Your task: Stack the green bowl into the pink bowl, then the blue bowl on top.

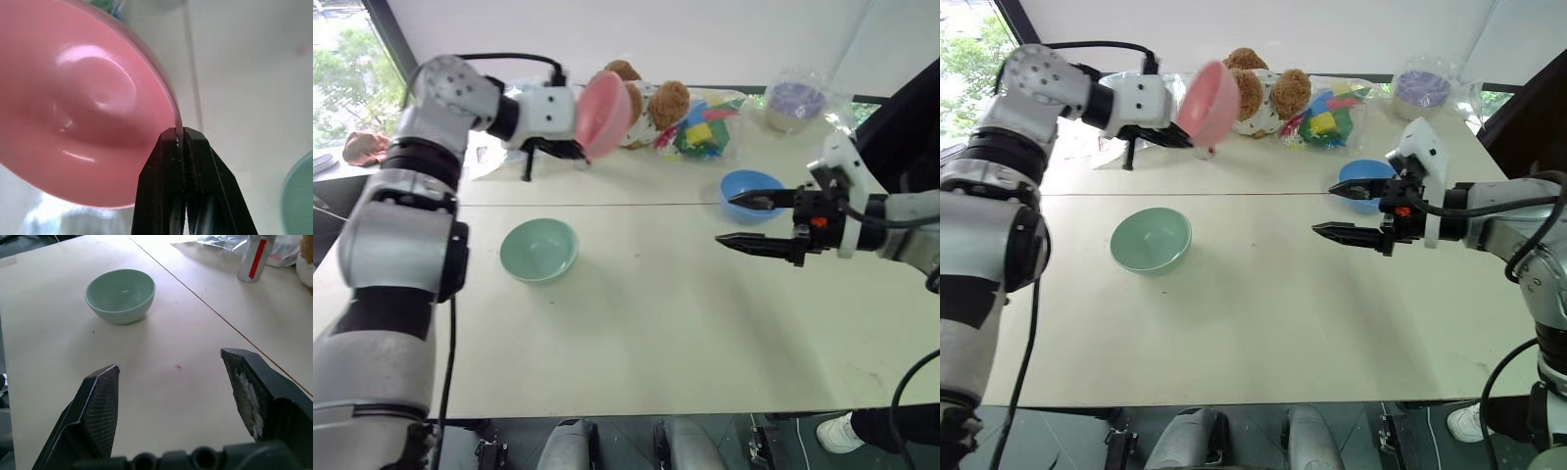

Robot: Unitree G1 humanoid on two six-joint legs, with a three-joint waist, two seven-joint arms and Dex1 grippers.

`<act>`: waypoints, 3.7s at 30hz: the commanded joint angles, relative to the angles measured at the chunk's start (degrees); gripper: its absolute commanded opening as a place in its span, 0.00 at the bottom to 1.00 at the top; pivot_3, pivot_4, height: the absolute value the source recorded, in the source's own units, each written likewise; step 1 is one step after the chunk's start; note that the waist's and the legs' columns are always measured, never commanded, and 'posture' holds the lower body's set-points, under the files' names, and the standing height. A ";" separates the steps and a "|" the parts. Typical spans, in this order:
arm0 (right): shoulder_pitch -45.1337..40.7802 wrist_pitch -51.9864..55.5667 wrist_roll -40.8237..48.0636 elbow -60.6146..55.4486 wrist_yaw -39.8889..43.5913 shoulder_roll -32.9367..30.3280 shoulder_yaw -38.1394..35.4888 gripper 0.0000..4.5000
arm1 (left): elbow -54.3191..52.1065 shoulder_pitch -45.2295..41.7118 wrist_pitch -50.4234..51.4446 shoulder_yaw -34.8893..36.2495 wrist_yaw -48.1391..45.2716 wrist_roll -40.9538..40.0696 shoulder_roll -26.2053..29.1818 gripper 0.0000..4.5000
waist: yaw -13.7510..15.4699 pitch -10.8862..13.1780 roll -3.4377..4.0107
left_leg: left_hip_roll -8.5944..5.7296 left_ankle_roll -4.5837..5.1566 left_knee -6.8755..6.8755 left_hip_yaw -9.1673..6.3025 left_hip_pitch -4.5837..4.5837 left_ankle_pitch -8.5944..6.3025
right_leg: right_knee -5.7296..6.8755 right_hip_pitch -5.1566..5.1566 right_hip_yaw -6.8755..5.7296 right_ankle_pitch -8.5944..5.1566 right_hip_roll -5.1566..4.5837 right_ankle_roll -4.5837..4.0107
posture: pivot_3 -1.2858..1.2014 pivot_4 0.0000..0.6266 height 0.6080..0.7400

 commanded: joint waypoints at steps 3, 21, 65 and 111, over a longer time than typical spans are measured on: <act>4.22 1.82 2.23 -3.55 -1.81 -2.62 -8.78 0.80 | -3.43 -0.84 -5.08 -7.20 -7.60 -7.04 -7.51 0.01 | 0.31 0.00 0.00 | 0.02 0.00 0.02 -0.04 0.00 0.00 | 0.01 0.00 0.01 0.00 0.02 0.00 | 0.52 0.24 1.00; 19.87 12.20 12.20 -16.53 -9.41 -3.75 -27.55 0.80 | -10.62 2.42 -26.88 -46.79 -7.60 -16.64 -13.22 0.01 | 0.37 0.00 0.01 | 0.04 0.01 0.02 -0.10 0.06 0.00 | 0.05 0.02 0.30 0.00 0.08 -0.01 | 0.52 0.24 1.00; 8.82 -2.05 6.37 -4.69 -6.10 -4.36 -6.52 0.80 | -28.46 10.39 32.65 -17.39 -7.60 -49.27 19.72 0.99 | -1.24 -0.02 0.03 | 0.13 0.00 0.04 -0.16 0.09 0.01 | 0.09 0.03 0.27 -0.03 0.17 0.02 | 0.52 0.24 1.00; 8.44 1.71 9.71 -5.88 0.67 -4.39 -6.17 0.80 | -65.38 64.10 34.97 3.18 13.92 -20.01 23.40 0.50 | -0.67 -0.03 0.03 | 0.13 -0.08 0.04 -0.15 0.13 0.05 | 0.13 0.10 0.27 -0.02 -0.01 0.01 | 0.52 0.24 1.00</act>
